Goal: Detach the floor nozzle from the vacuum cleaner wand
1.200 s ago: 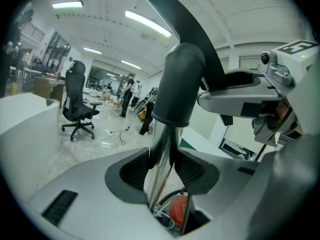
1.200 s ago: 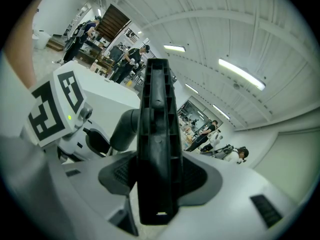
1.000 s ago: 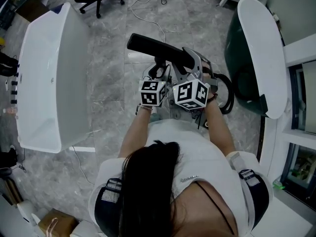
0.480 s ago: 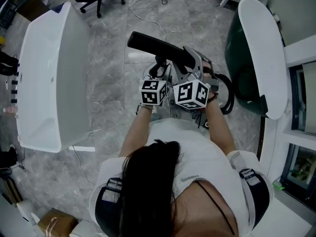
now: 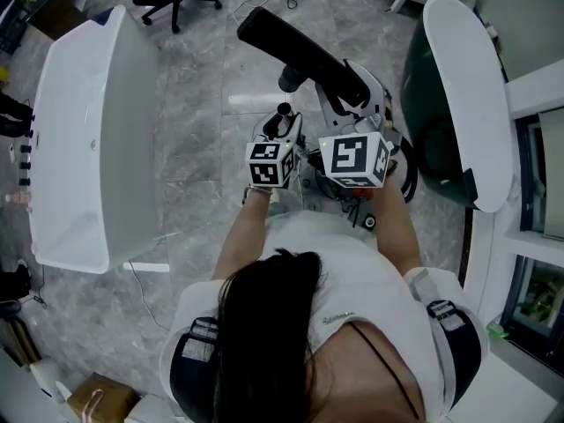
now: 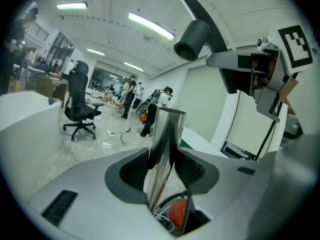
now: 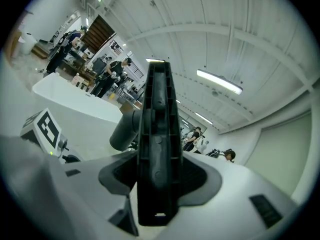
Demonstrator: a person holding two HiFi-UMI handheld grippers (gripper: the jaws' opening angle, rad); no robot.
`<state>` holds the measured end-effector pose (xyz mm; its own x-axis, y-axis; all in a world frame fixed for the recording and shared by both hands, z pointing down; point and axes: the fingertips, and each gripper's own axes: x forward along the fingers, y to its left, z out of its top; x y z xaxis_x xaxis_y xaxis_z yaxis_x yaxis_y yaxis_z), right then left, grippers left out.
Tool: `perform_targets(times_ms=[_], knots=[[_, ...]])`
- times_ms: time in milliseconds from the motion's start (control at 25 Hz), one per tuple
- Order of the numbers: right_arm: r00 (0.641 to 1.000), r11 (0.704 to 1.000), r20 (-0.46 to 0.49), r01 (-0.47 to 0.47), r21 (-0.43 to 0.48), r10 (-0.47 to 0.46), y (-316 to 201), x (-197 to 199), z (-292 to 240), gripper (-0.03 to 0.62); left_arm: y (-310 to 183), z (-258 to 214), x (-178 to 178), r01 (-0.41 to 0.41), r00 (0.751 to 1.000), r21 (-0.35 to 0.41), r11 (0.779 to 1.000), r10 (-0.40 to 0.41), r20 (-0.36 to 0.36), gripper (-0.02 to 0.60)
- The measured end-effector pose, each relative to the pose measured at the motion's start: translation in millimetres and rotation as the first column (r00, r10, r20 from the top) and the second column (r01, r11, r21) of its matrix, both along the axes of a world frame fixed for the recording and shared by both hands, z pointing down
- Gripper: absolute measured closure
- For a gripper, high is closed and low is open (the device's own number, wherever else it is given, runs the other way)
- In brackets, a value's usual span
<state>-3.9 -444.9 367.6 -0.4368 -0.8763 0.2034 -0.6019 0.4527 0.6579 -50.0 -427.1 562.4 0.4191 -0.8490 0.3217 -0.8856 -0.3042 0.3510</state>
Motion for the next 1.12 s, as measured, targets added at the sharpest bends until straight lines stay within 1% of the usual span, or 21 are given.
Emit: perform_targets(times_ms=[440,520,600,680,760,840,1040,1120], knots=[[1.0,1.0,0.003,-0.006,-0.001,0.006,4.8,0.6,0.4,0.361,0.6,-0.7,-0.3,-0.003,1.0,0.008,1.0,0.002,0.005,0.42],[1.0,1.0,0.02,-0.01,-0.008,0.01,6.5,2.1,1.0,0.361,1.5,-0.6,0.5,-0.004,1.0,0.008,1.0,0.004,0.007,0.42],[0.998,0.999,0.069,-0.013,-0.033,0.015,7.0,2.7,1.2,0.361,2.5,-1.0,-0.1,-0.008,1.0,0.01,1.0,0.008,0.012,0.42],[0.989,0.997,0.148,-0.01,-0.08,0.022,5.8,4.5,4.3,0.361,3.3,-1.0,-0.3,-0.01,1.0,0.013,1.0,0.01,0.015,0.42],[0.971,0.991,0.234,-0.011,-0.136,0.043,4.4,8.7,9.1,0.361,3.4,-0.8,-0.1,-0.01,1.0,0.014,1.0,0.01,0.012,0.42],[0.952,0.984,0.296,-0.021,-0.179,0.074,3.8,14.4,12.3,0.361,3.4,-0.8,-0.7,-0.011,1.0,0.013,1.0,0.011,0.008,0.42],[0.912,0.971,0.387,-0.043,-0.236,0.134,2.6,28.5,14.8,0.361,4.0,-2.1,-0.6,-0.003,1.0,0.016,1.0,0.003,0.008,0.42],[0.895,0.965,0.421,-0.038,-0.258,0.148,3.5,32.0,17.5,0.361,5.4,-1.9,-0.5,-0.001,1.0,0.014,1.0,0.001,0.015,0.42]])
